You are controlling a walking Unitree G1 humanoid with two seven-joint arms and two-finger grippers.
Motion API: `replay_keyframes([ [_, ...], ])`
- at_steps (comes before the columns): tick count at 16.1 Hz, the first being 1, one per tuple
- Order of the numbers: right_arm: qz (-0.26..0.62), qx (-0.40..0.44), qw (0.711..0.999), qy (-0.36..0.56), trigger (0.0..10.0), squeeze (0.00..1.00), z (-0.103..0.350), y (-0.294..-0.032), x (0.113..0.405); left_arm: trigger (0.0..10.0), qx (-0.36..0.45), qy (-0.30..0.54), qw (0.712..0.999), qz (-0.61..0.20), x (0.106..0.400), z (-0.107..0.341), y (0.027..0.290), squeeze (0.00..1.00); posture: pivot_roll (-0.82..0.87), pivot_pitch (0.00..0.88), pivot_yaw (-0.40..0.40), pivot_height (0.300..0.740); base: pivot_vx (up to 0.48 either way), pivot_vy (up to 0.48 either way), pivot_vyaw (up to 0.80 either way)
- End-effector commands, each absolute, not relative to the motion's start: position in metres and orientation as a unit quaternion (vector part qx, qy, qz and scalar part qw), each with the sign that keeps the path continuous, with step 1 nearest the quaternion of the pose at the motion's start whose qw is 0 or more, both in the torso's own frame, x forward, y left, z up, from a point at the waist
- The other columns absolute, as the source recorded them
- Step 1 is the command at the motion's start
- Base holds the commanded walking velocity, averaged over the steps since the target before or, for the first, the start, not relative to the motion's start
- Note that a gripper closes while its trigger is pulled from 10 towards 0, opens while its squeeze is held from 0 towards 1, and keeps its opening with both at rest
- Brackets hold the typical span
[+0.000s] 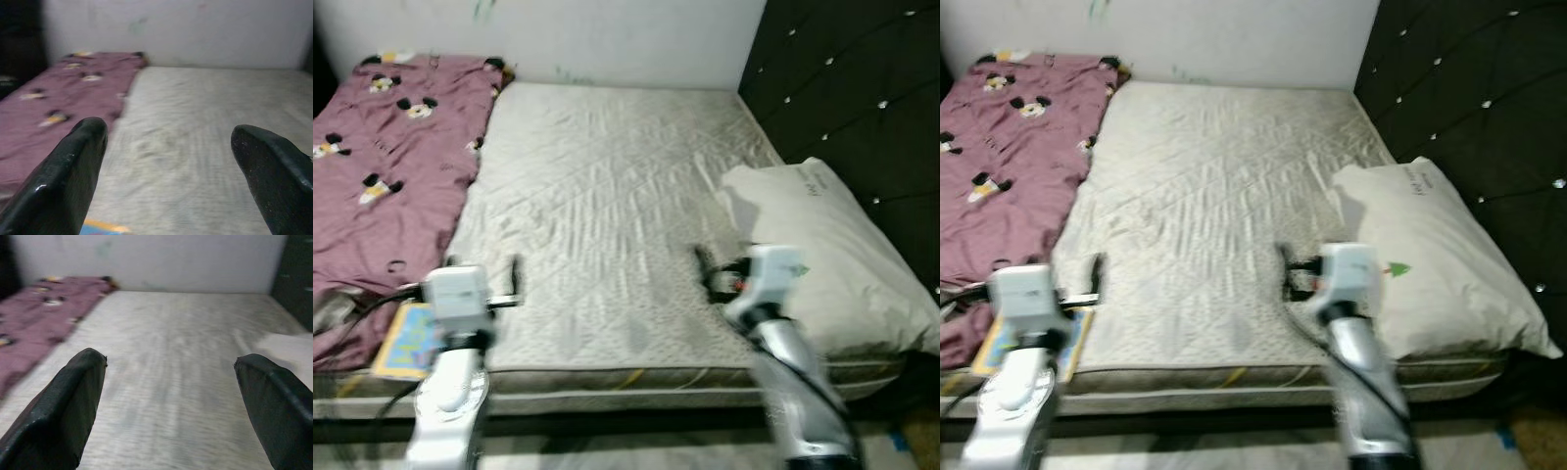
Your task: Clean up the room
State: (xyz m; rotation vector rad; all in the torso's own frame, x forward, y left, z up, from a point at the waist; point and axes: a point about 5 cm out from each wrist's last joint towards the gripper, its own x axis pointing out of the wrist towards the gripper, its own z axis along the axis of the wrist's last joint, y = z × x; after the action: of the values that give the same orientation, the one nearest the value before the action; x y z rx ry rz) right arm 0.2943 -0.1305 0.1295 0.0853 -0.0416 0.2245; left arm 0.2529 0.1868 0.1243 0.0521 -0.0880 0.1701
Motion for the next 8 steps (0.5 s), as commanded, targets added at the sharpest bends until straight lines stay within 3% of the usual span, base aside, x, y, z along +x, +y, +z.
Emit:
replay_keyframes([
  [1, 0.102, 0.049, 0.994, -0.003, 10.0, 0.0, 0.126, -0.139, 0.294, 10.0, 0.017, -0.046, 0.995, 0.082, 0.253, 0.126, 0.181, 0.0, 0.0, 0.116, -0.026, 0.74, 0.0, 0.48, 0.0],
  [3, 0.12, 0.041, 0.992, 0.009, 10.0, 0.0, 0.122, -0.133, 0.293, 10.0, 0.008, -0.046, 0.996, 0.083, 0.254, 0.127, 0.181, 0.0, 0.0, 0.118, -0.025, 0.74, 0.0, 0.48, 0.0],
  [5, 0.152, 0.092, 0.984, 0.027, 10.0, 0.0, 0.119, -0.128, 0.289, 10.0, 0.01, -0.056, 0.994, 0.092, 0.255, 0.13, 0.183, 0.0, -0.01, 0.119, -0.025, 0.74, 0.0, 0.48, 0.0],
  [8, 0.15, 0.065, 0.986, 0.018, 10.0, 0.0, 0.122, -0.127, 0.289, 10.0, 0.021, -0.081, 0.991, 0.109, 0.258, 0.143, 0.188, 0.0, -0.01, 0.12, -0.025, 0.74, 0.0, 0.48, 0.0],
])
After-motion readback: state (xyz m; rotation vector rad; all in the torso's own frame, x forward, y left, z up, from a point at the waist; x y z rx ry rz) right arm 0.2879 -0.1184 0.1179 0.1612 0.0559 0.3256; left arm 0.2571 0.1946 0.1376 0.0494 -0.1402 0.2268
